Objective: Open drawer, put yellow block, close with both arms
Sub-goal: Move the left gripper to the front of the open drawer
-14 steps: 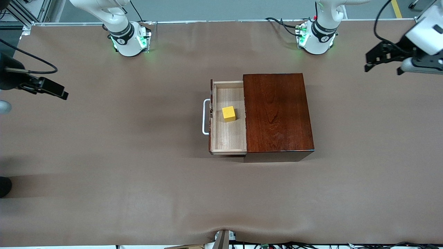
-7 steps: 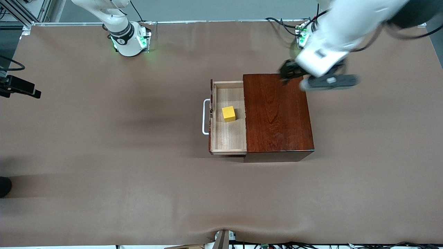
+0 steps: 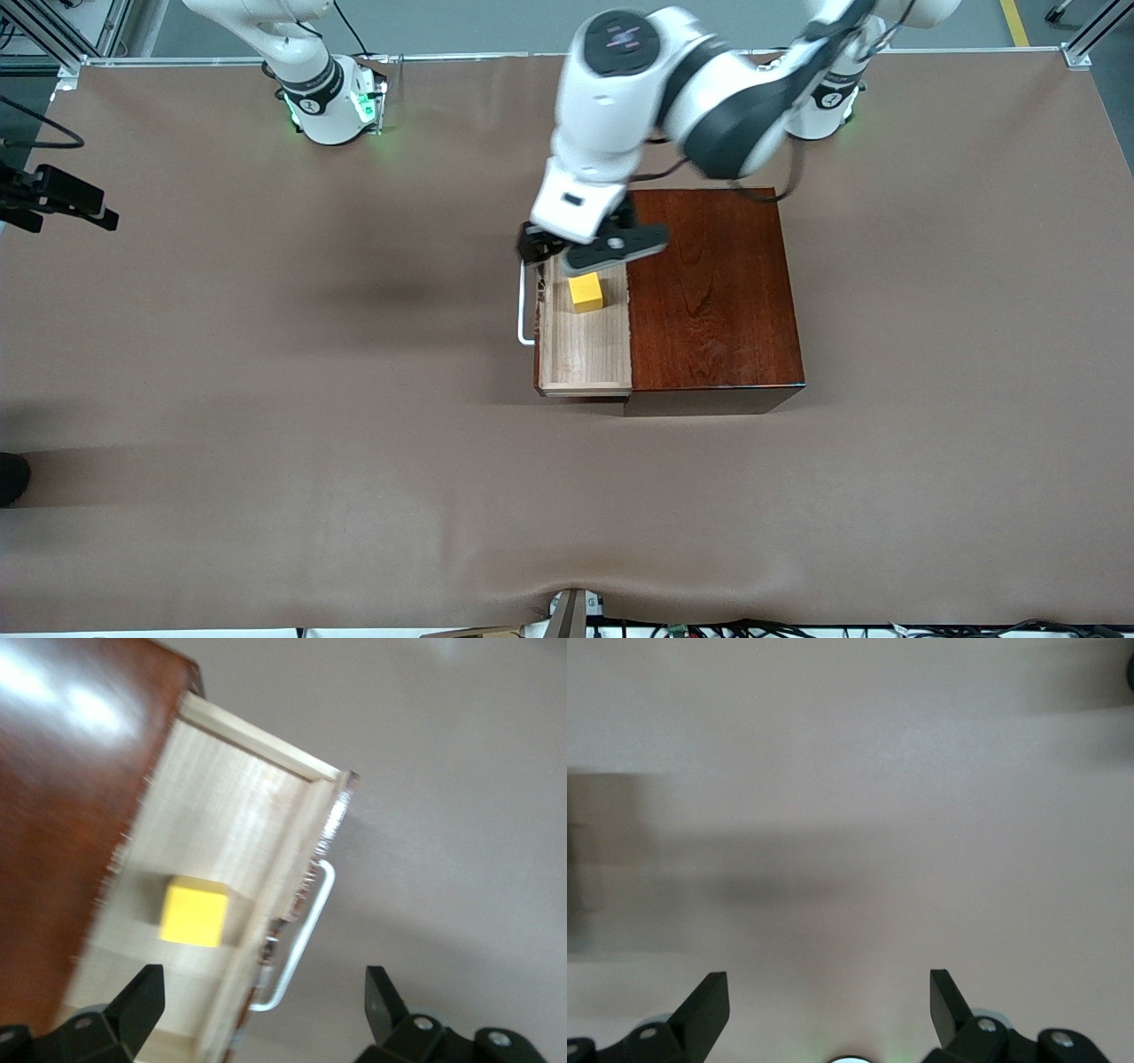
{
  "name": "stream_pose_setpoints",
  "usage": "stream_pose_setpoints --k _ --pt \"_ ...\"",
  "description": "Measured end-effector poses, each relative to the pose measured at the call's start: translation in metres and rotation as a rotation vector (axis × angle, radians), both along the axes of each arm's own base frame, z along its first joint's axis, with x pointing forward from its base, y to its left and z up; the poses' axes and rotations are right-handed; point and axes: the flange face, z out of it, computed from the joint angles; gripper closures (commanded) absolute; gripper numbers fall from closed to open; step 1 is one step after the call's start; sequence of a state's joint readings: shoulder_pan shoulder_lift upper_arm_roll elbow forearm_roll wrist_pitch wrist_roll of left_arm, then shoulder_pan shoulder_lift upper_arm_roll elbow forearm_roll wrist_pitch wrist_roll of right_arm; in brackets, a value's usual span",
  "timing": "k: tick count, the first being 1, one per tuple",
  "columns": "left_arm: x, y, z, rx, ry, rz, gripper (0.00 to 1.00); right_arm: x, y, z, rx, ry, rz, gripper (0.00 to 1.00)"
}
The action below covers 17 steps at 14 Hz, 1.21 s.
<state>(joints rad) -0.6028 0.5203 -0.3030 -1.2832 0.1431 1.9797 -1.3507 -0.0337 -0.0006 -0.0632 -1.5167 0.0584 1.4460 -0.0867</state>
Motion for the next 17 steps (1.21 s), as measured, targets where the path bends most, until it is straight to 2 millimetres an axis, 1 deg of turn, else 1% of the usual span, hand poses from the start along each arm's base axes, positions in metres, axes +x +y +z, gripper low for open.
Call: stream_pose_setpoints --k 2,3,5,7,9,13,15,17 --pt "-0.01 -0.033 -0.029 0.003 -0.037 0.078 0.0 -0.003 -0.003 -0.001 0.002 -0.006 0.012 0.0" --pt "-0.019 -0.049 -0.043 0.013 -0.061 0.109 0.0 -0.003 -0.005 -0.001 0.002 -0.006 0.015 0.0" --pt "-0.042 -0.082 -0.063 0.011 -0.099 0.175 0.0 -0.003 -0.006 -0.001 0.0 -0.01 0.017 0.0" --pt "-0.059 -0.106 -0.081 -0.023 -0.111 0.256 0.0 -0.003 -0.006 0.0 -0.006 -0.018 0.017 0.0" --pt "-0.065 -0.116 -0.104 -0.028 -0.124 0.326 0.0 -0.003 -0.007 0.001 -0.007 -0.021 0.016 0.0" --pt "-0.077 -0.134 -0.159 0.015 -0.168 0.42 0.0 -0.003 -0.008 0.002 -0.01 -0.022 0.014 0.0" --pt "-0.08 -0.138 -0.177 0.01 -0.168 0.461 0.0 -0.003 -0.01 0.002 -0.011 -0.021 0.012 0.0" --pt "-0.078 -0.137 -0.187 0.014 -0.168 0.483 0.0 -0.003 -0.011 0.002 -0.013 -0.021 0.01 0.0"
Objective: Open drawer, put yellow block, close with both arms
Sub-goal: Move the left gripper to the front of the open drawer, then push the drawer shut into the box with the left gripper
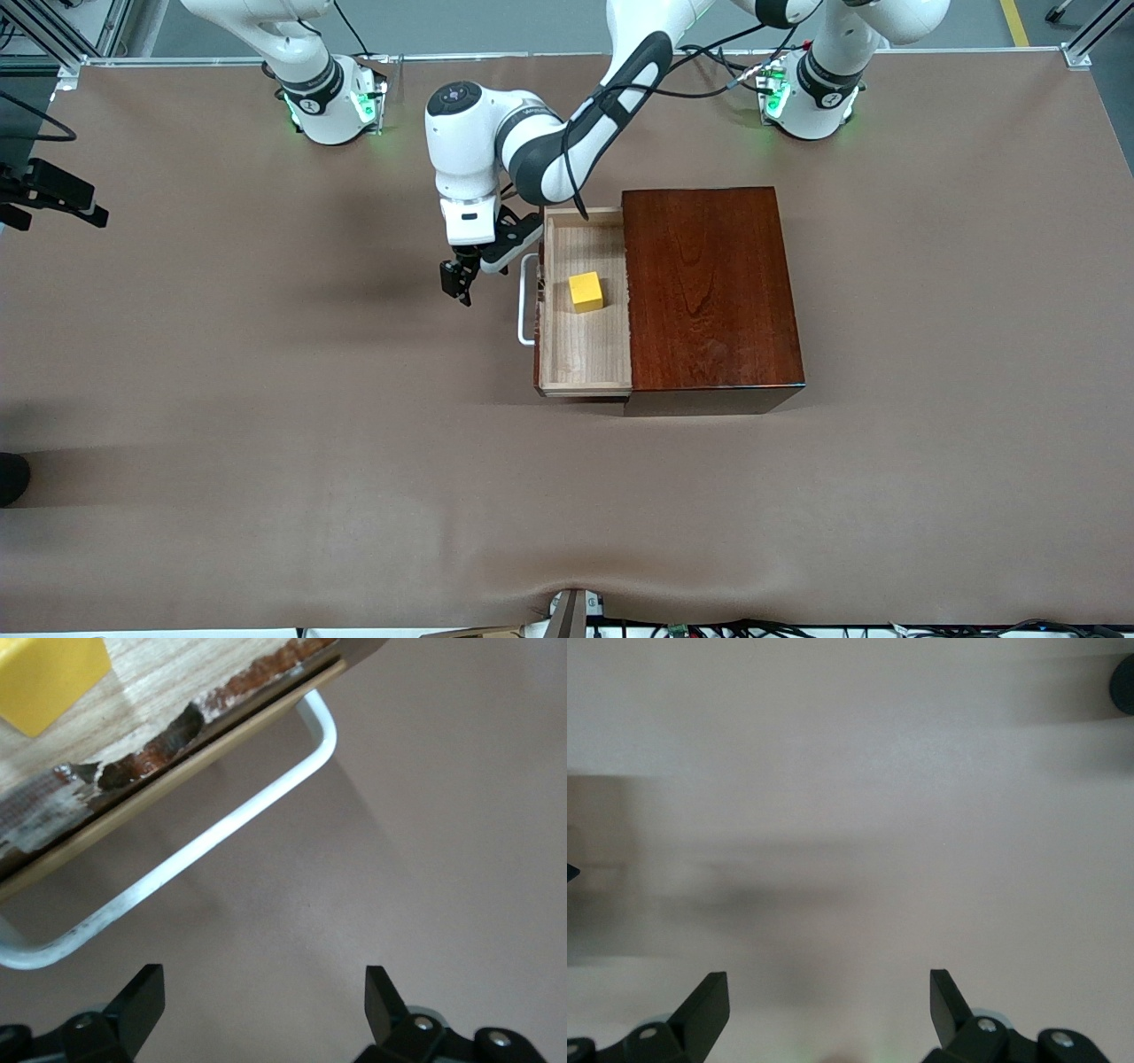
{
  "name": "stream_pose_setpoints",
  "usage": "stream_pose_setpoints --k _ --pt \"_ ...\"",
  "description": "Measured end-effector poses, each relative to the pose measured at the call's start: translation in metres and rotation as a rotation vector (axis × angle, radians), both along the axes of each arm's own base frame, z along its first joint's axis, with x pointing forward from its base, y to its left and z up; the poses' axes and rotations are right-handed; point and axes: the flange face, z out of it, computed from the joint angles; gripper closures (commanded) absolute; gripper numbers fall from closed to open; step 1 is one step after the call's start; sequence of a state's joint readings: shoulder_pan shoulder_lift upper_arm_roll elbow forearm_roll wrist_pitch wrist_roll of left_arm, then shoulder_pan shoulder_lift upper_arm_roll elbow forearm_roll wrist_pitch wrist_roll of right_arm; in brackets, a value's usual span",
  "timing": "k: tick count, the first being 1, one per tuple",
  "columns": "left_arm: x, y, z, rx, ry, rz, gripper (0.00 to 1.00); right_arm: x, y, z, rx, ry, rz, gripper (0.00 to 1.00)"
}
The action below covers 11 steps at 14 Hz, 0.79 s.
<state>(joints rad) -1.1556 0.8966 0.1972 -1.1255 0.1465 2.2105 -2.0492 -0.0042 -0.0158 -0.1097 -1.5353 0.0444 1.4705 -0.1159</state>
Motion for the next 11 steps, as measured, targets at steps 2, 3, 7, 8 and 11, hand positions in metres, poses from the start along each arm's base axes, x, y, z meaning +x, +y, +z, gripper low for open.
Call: stream_pose_setpoints --k 2,3,7,8,11 --pt "0.004 0.003 -0.002 0.005 -0.006 0.008 0.0 0.0 0.002 0.0 -0.022 0.002 0.009 0.0" --pt "0.006 0.004 -0.002 0.008 -0.008 0.01 0.0 0.0 0.005 0.0 -0.042 0.004 0.018 0.0" --pt "0.012 0.011 -0.007 0.04 0.002 0.028 0.0 0.001 0.012 0.0 -0.067 0.006 0.036 0.0" --pt "0.013 0.013 -0.009 0.048 0.005 0.033 0.0 0.001 0.012 0.0 -0.068 0.006 0.035 0.0" --pt "0.014 0.013 -0.008 0.053 0.007 0.036 0.0 0.001 0.01 0.0 -0.068 0.007 0.032 0.0"
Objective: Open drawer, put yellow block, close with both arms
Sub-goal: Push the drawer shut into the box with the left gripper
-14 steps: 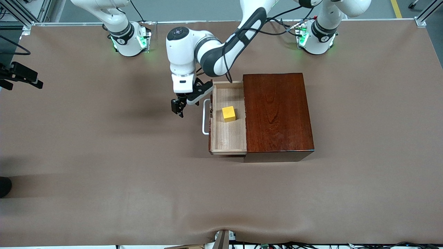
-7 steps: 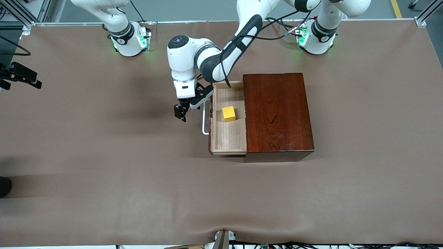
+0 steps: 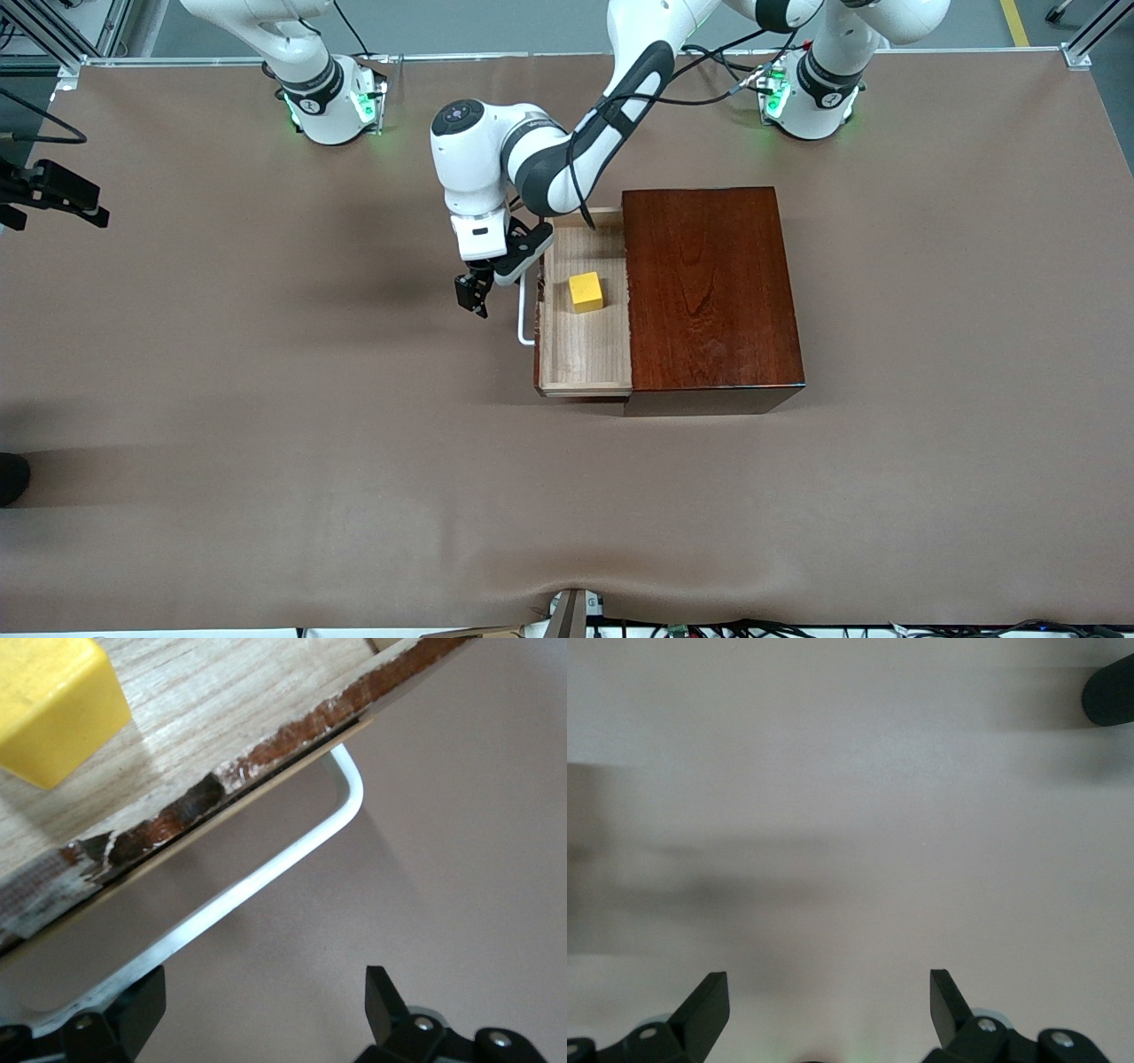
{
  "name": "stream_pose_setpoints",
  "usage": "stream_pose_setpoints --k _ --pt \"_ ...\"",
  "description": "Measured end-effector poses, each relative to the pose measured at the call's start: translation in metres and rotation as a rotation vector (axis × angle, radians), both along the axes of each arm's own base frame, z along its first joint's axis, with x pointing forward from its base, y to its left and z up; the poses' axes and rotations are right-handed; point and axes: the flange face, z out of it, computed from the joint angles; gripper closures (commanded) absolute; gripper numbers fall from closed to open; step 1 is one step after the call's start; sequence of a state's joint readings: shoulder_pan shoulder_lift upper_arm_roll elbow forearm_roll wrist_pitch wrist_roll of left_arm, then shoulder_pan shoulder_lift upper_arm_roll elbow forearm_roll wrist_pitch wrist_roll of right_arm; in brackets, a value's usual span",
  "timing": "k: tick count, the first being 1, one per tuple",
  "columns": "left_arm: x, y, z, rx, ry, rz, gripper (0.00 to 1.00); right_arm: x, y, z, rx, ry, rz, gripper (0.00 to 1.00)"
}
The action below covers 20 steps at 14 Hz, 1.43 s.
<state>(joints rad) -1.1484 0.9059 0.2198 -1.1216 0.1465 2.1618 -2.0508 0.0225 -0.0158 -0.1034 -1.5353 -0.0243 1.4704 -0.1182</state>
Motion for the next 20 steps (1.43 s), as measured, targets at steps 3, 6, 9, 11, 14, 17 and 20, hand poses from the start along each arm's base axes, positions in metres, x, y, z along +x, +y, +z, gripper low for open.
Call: stream_pose_setpoints --k 3,6,9,11,14,17,20 --pt "0.012 0.012 0.001 0.041 0.022 0.034 0.0 0.0 0.0 0.0 0.0 0.0 0.0 0.0" --pt "0.022 0.024 0.001 0.08 0.053 0.07 0.0 0.0 0.0 0.0 0.0 0.0 0.0 0.0" --pt "0.027 0.036 -0.002 0.137 0.085 0.103 0.0 0.0 0.0 0.0 0.0 0.0 0.0 0.0" --pt "0.032 0.051 -0.004 0.208 0.121 0.135 0.0 0.0 0.0 0.0 0.0 0.0 -0.001 0.0" --pt "0.046 0.077 -0.006 0.287 0.166 0.19 0.0 0.0 0.0 0.0 0.0 0.0 -0.001 0.0" --pt "0.059 0.091 -0.002 0.298 0.179 0.221 0.0 0.0 0.0 0.0 0.0 0.0 -0.001 0.0" --pt "0.058 0.093 -0.002 0.307 0.186 0.226 0.0 0.0 0.0 0.0 0.0 0.0 -0.001 0.0"
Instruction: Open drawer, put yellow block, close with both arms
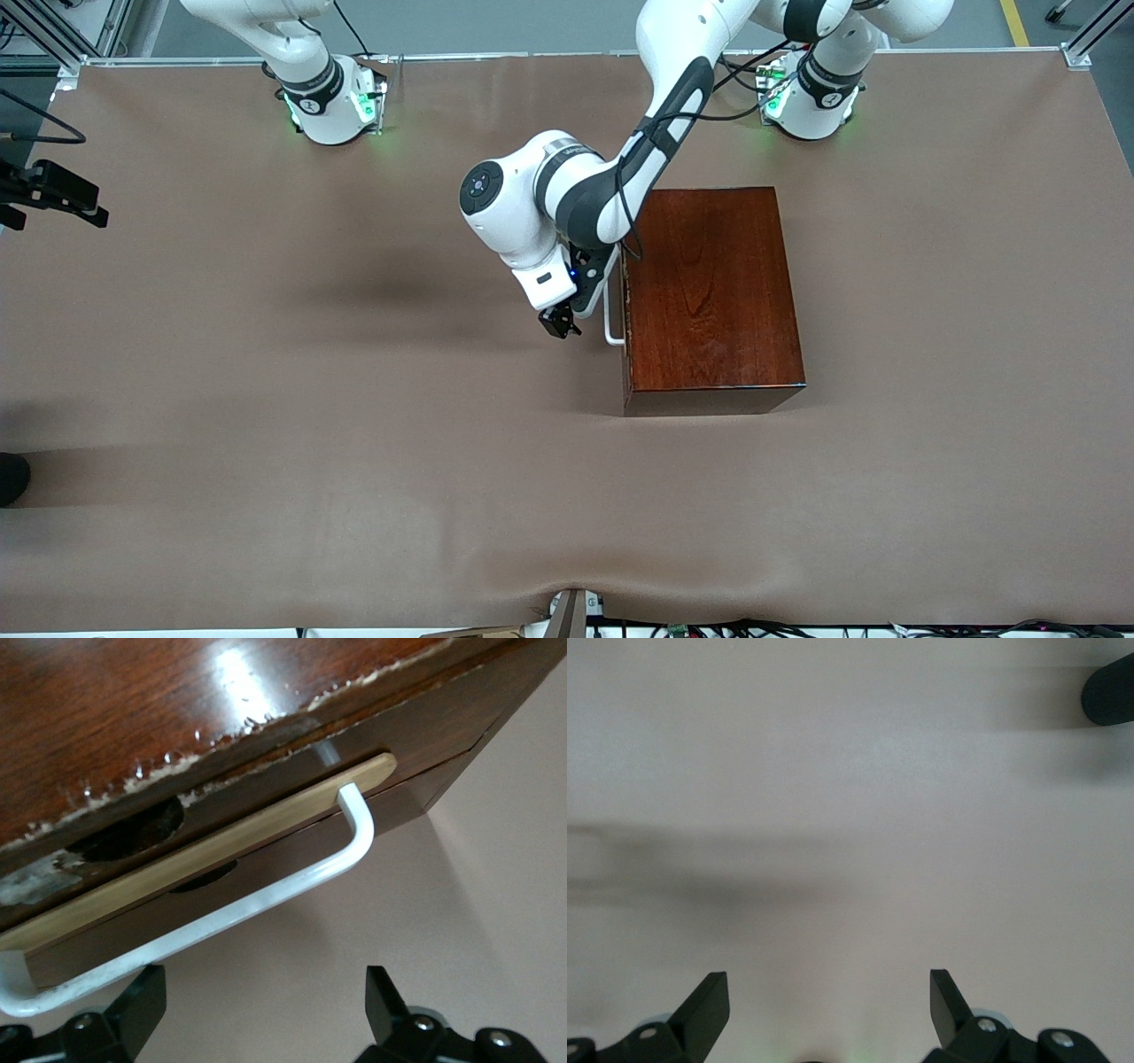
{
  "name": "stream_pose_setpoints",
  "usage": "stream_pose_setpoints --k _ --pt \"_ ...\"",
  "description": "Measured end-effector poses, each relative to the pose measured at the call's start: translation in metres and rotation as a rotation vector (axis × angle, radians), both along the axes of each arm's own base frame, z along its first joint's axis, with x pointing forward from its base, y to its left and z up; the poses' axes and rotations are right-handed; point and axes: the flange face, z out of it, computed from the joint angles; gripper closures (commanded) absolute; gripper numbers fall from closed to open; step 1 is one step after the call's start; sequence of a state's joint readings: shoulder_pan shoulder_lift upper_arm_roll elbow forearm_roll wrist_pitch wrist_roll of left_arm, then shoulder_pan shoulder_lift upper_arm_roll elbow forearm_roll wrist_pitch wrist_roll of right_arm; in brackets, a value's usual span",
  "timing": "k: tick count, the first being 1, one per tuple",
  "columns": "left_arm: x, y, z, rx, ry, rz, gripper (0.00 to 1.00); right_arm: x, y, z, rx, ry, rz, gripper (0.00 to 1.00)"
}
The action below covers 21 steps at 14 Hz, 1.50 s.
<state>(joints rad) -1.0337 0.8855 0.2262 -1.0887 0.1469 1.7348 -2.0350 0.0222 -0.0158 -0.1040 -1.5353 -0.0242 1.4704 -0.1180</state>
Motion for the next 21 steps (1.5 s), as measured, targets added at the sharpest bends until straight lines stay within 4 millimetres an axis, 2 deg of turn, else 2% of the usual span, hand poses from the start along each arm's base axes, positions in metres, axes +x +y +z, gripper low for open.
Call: stream_pose_setpoints --k 10,12,14,16,17,19,21 --pt "-0.002 0.002 -0.004 0.013 0.018 -0.011 0.0 0.0 0.0 0.0 0.0 0.0 0.0 0.0" --pt "-0.002 -0.005 0.01 -0.018 0.013 -0.062 0.0 0.0 0.0 0.0 0.0 0.0 0.0 0.0" --pt "0.0 -0.007 0.052 -0.066 -0.006 -0.107 0.0 0.0 0.0 0.0 0.0 0.0 0.0 0.0" --pt "0.011 0.006 0.115 -0.128 -0.034 -0.15 0.0 0.0 0.0 0.0 0.0 0.001 0.0 0.0" --pt "0.021 0.021 0.149 -0.157 -0.046 -0.175 0.0 0.0 0.0 0.0 0.0 0.001 0.0 0.0" --pt "0.047 0.066 0.21 -0.199 -0.062 -0.212 0.0 0.0 0.0 0.0 0.0 0.001 0.0 0.0" --pt "0.073 0.118 0.247 -0.227 -0.057 -0.227 0.0 0.0 0.0 0.0 0.0 0.0 0.0 0.0"
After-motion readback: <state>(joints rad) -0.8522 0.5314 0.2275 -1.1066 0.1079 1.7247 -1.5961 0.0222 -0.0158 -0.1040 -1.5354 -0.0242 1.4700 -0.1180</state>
